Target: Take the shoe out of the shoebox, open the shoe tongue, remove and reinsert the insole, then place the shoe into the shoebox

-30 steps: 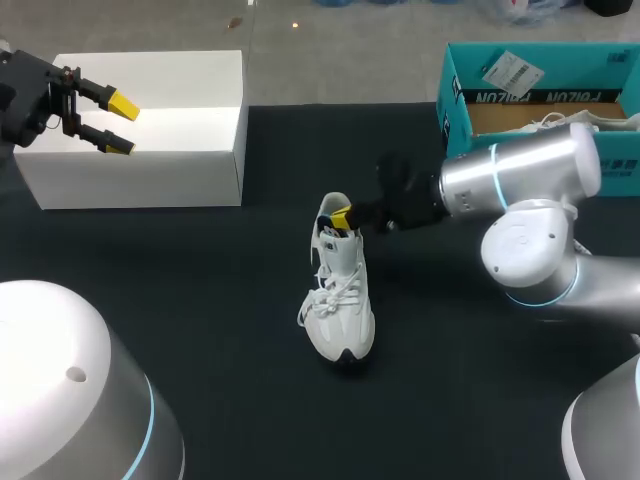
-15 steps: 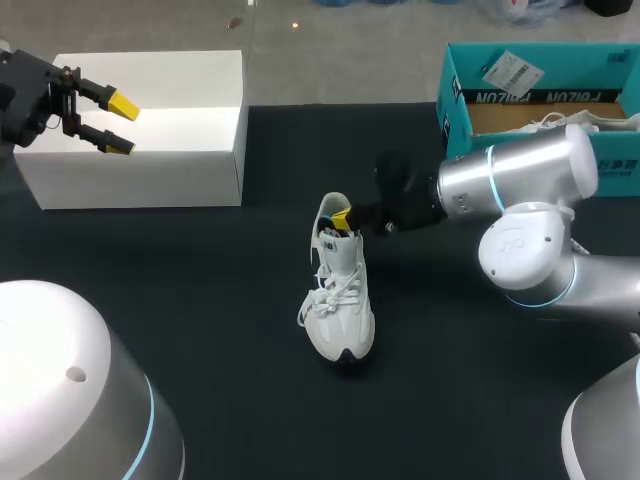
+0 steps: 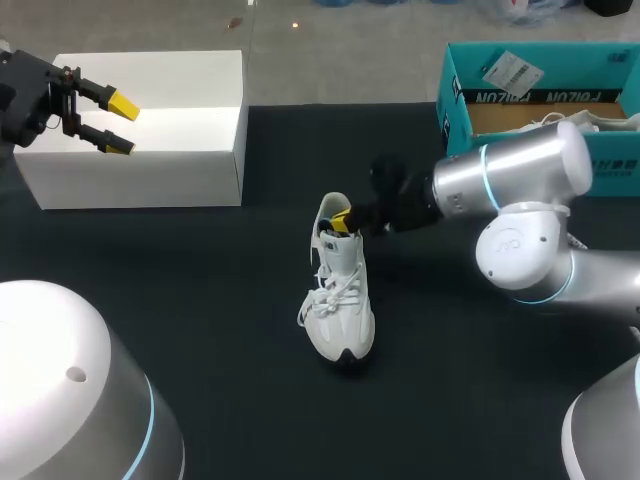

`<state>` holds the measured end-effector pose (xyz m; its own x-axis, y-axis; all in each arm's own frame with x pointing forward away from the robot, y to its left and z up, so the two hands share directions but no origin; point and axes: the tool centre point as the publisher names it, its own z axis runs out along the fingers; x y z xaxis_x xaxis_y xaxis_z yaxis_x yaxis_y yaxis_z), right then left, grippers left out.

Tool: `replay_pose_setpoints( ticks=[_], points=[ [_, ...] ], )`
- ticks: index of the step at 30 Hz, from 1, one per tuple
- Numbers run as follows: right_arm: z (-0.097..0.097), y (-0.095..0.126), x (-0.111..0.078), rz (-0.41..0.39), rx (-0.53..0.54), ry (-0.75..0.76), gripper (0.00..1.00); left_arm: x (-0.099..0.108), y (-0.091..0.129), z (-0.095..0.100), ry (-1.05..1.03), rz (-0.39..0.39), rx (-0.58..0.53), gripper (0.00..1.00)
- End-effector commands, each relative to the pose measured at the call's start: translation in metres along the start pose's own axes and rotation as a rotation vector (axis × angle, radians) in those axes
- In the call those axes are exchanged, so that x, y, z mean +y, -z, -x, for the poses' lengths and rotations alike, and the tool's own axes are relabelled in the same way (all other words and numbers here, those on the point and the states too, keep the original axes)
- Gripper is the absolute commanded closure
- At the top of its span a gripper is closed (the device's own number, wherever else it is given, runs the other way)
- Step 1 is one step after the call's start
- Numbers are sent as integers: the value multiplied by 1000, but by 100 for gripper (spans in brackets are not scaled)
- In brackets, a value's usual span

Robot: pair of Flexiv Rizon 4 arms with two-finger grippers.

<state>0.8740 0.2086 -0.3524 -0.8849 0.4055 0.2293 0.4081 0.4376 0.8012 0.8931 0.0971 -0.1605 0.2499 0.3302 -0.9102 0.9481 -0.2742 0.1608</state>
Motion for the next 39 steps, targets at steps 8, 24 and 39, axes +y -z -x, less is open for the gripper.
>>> replay_pose_setpoints(
  ticks=[8, 24, 39],
  points=[
    [-7, 17, 5, -11, -38, 18, 0, 0, 0, 0, -1, -1, 3, 0],
    [-1, 39, 25, -62, -274, -59, 100, 0, 0, 0, -1, -1, 3, 0],
    [2, 54, 29, -222, -460, -37, 100, 0, 0, 0, -1, -1, 3, 0]
  ],
)
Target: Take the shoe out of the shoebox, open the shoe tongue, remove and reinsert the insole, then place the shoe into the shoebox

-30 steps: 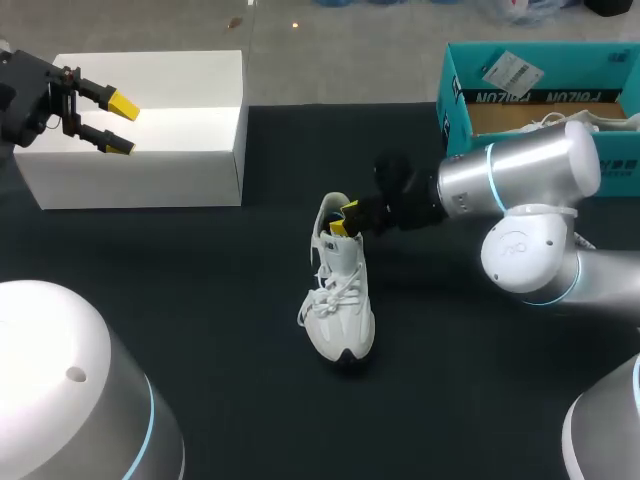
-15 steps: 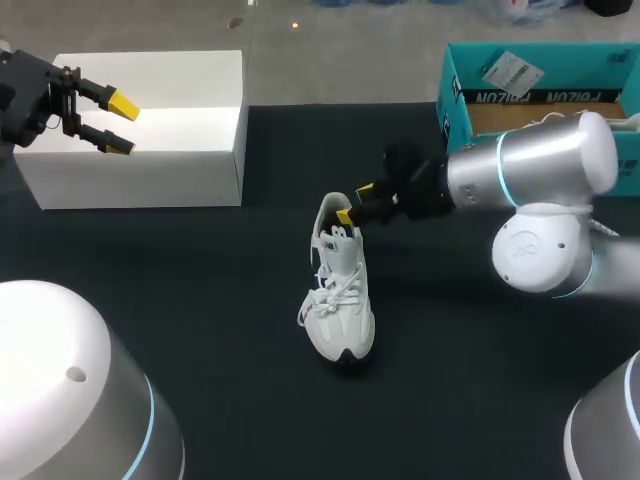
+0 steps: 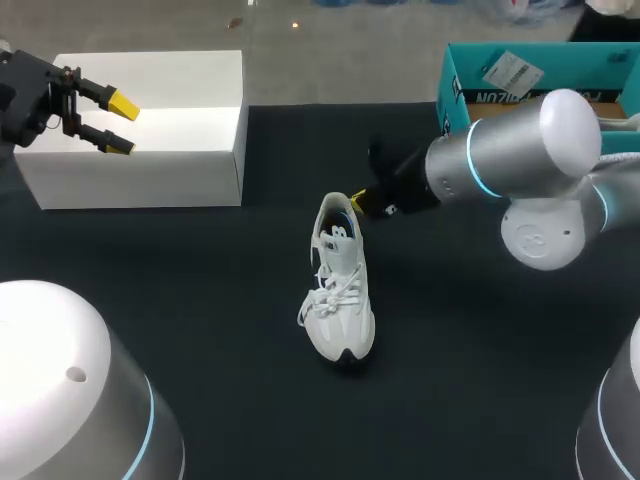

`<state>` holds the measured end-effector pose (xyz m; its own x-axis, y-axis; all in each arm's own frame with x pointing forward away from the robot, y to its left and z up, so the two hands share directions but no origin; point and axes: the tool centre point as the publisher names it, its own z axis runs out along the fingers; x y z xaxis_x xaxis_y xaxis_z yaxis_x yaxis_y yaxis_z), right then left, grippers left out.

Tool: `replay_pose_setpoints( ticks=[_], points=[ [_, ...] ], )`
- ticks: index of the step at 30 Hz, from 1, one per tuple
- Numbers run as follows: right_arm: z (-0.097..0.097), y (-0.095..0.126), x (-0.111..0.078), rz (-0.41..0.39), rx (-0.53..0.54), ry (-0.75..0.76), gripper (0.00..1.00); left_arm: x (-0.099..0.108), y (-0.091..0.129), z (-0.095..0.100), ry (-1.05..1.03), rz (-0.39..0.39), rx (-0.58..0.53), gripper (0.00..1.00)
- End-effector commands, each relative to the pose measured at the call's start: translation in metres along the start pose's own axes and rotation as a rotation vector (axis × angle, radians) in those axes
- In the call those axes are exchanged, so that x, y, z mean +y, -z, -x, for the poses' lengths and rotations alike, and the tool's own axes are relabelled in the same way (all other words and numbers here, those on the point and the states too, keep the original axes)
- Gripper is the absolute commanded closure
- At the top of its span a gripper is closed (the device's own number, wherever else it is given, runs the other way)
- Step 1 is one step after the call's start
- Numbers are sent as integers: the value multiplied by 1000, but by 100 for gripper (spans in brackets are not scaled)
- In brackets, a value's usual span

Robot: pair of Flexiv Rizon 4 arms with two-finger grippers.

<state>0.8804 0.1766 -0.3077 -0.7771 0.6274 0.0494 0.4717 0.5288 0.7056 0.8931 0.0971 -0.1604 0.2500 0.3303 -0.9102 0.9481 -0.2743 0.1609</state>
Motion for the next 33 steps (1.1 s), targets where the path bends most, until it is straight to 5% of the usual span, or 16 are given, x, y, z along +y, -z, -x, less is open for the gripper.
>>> replay_pose_setpoints(
  ticks=[1, 12, 14, 16, 24, 33],
  points=[
    [-4, 7, 4, -77, -153, -17, 100, 0, 0, 0, -1, -1, 3, 0],
    [-4, 7, 4, -77, -153, -17, 100, 0, 0, 0, -1, -1, 3, 0],
    [-7, -4, 5, -271, -341, -161, 100, 0, 0, 0, -1, -1, 3, 0],
    [-9, -7, 0, -340, -387, -335, 100, 0, 0, 0, -1, -1, 3, 0],
    [-9, -3, -16, -442, -702, -537, 100, 0, 0, 0, -1, -1, 3, 0],
    [-10, 0, -14, -425, -722, -511, 100, 0, 0, 0, -1, -1, 3, 0]
  ],
)
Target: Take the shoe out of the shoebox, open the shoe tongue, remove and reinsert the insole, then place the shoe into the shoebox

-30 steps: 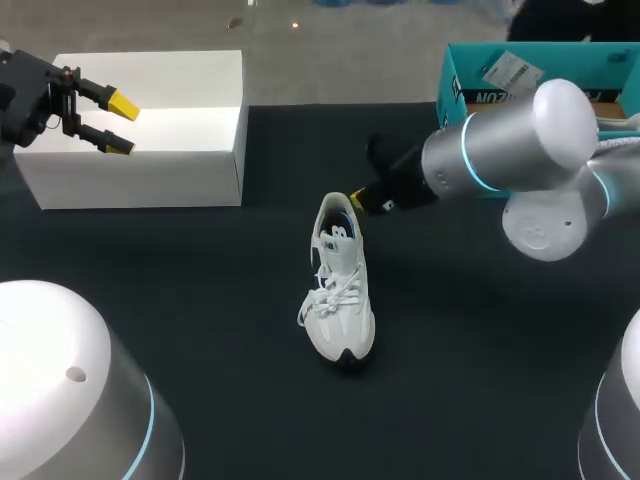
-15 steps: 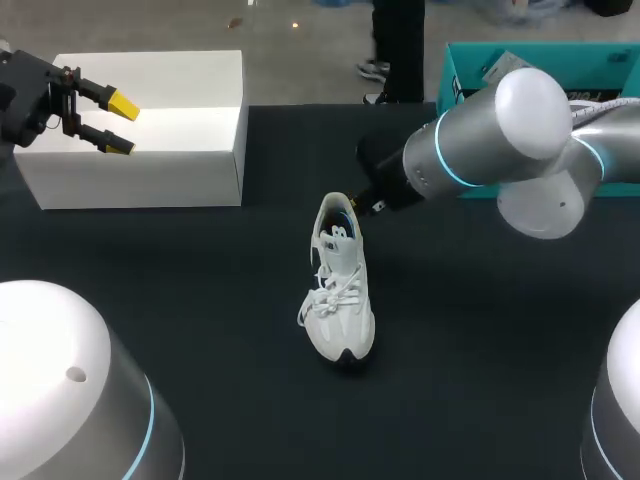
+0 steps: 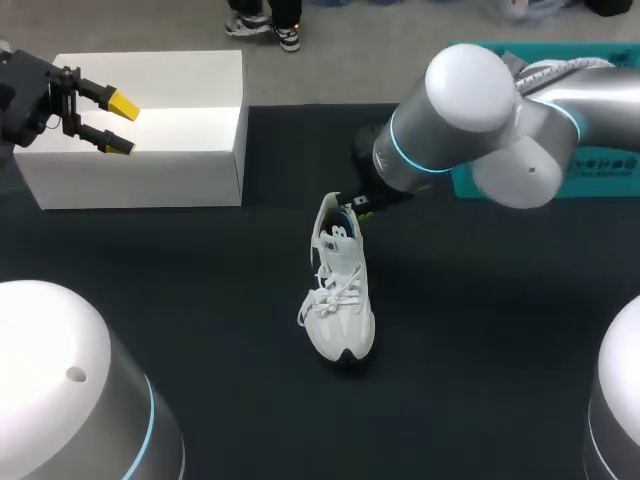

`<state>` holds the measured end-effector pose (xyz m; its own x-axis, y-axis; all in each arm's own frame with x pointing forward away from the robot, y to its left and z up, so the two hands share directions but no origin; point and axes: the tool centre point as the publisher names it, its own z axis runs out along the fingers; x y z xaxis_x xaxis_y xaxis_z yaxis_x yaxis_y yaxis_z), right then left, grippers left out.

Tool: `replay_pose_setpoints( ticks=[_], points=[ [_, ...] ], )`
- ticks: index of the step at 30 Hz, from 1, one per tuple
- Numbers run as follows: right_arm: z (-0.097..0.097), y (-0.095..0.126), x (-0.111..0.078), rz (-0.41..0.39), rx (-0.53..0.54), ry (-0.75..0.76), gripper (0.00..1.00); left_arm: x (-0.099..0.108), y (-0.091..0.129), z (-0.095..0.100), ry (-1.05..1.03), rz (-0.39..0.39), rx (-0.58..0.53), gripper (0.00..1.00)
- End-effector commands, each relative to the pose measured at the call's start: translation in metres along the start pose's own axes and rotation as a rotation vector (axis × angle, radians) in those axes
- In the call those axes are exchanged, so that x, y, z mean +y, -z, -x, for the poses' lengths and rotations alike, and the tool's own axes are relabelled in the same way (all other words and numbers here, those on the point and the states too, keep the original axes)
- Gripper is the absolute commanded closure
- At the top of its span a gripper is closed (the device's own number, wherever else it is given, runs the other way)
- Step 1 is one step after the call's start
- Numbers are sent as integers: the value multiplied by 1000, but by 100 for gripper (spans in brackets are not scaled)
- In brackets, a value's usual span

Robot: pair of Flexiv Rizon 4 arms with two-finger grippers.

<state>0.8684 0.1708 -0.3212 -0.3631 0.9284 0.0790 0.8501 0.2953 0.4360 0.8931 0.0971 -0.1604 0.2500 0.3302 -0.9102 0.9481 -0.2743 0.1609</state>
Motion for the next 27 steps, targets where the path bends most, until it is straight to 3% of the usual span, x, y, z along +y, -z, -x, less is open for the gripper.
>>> replay_pose_setpoints(
  ticks=[1, 5, 11, 15, 21, 27],
  points=[
    [-6, 3, 1, -55, -443, -131, 100, 0, 0, 0, -1, -1, 3, 0],
    [-6, 3, 1, -55, -443, -131, 100, 0, 0, 0, -1, -1, 3, 0],
    [-23, -5, 1, -169, -281, -181, 100, 0, 0, 0, -1, -1, 3, 0],
    [-30, 0, 1, -198, -221, -164, 100, 0, 0, 0, -1, -1, 3, 0],
    [-34, 9, 5, -189, -188, -173, 100, 0, 0, 0, -1, -1, 3, 0],
    [-30, -6, 7, -185, -191, -205, 100, 0, 0, 0, -1, -1, 3, 0]
  ],
)
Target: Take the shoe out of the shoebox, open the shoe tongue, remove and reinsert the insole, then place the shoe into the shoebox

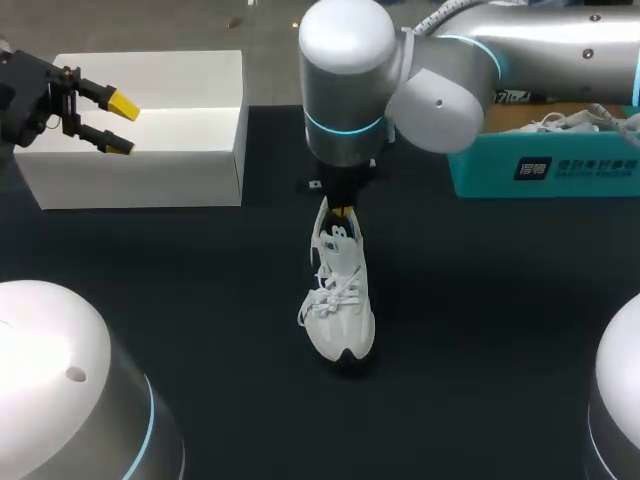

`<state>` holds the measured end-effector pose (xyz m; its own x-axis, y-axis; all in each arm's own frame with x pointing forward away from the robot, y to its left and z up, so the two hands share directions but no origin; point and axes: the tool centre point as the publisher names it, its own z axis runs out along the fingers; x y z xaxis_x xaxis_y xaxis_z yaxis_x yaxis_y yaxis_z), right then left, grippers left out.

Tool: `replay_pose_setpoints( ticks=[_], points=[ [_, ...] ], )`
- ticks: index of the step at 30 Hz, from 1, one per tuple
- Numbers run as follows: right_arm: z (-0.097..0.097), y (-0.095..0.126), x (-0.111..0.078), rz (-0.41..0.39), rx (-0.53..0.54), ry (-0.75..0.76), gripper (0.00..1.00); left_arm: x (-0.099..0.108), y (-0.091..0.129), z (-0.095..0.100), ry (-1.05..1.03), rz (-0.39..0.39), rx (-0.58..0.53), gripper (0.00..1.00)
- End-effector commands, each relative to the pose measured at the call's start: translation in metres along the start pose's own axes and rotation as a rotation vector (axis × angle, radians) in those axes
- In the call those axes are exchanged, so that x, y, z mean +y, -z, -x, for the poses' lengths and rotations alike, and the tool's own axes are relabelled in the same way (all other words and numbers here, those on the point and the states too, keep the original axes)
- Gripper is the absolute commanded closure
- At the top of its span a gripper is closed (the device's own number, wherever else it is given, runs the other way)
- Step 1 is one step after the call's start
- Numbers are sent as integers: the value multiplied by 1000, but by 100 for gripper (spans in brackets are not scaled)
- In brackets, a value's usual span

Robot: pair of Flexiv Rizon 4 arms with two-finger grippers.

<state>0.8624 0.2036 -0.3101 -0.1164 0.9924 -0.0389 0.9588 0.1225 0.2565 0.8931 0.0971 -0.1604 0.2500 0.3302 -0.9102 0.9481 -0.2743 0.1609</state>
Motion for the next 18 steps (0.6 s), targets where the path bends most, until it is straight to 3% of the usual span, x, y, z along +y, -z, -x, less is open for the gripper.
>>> replay_pose_setpoints(
  ticks=[1, 18],
  points=[
    [2, -15, 0, 5, 0, -10, 100, 0, 0, 0, -1, -1, 3, 0],
    [6, -54, 0, -34, -85, -34, 100, 0, 0, 0, -1, -1, 3, 0]
  ],
)
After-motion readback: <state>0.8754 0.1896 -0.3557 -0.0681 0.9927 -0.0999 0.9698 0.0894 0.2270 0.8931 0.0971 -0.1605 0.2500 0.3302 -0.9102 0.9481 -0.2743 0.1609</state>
